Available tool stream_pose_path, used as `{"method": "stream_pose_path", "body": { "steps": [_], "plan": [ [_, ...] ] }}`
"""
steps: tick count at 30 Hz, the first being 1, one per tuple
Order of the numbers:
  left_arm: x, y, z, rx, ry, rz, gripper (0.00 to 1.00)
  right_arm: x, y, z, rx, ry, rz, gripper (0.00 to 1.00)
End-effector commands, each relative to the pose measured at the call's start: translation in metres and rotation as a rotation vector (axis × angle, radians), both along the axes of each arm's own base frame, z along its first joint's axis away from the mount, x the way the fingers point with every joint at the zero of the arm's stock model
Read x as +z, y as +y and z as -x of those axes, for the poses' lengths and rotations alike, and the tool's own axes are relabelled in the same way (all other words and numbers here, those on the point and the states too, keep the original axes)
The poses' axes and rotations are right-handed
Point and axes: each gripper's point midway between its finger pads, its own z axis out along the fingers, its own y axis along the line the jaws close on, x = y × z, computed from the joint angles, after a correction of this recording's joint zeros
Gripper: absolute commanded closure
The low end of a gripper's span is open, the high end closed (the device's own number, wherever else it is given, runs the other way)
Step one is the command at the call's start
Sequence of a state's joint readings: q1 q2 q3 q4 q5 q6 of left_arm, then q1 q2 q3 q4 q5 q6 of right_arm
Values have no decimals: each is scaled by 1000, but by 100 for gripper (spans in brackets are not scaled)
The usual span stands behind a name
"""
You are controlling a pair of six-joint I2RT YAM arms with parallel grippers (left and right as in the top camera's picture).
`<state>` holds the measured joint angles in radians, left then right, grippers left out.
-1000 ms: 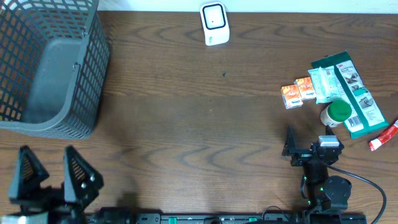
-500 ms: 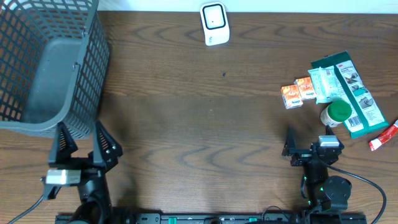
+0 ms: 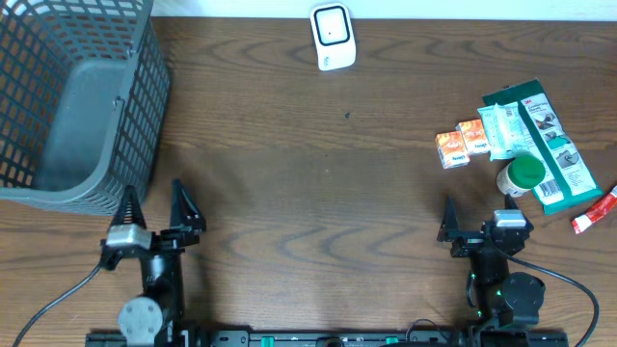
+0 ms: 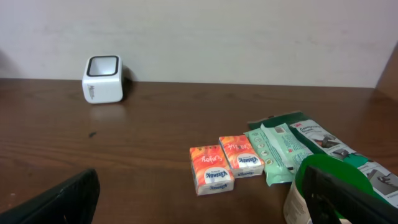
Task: Scan the item barcode
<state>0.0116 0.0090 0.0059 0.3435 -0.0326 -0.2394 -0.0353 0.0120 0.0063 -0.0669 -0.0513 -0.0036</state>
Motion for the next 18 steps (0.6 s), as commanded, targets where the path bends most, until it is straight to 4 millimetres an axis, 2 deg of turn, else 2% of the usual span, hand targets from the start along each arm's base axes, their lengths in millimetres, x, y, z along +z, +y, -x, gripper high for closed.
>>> {"method": "stream_pose_path", "body": {
  "steps": [1,7,15,18],
  "plan": [
    [-24,2,-4,5,96,10,14,0,-2,0,-12,-1,-6,1],
    [-70,2,-7,6,287,9,14,0,-2,0,-12,-1,-6,1],
    [-97,1,-5,13,408,-122,14,0,-2,0,-12,-1,-6,1],
    [-99,-8,-5,-35,420,-210,14,0,-2,0,-12,-1,-6,1]
  ]
}}
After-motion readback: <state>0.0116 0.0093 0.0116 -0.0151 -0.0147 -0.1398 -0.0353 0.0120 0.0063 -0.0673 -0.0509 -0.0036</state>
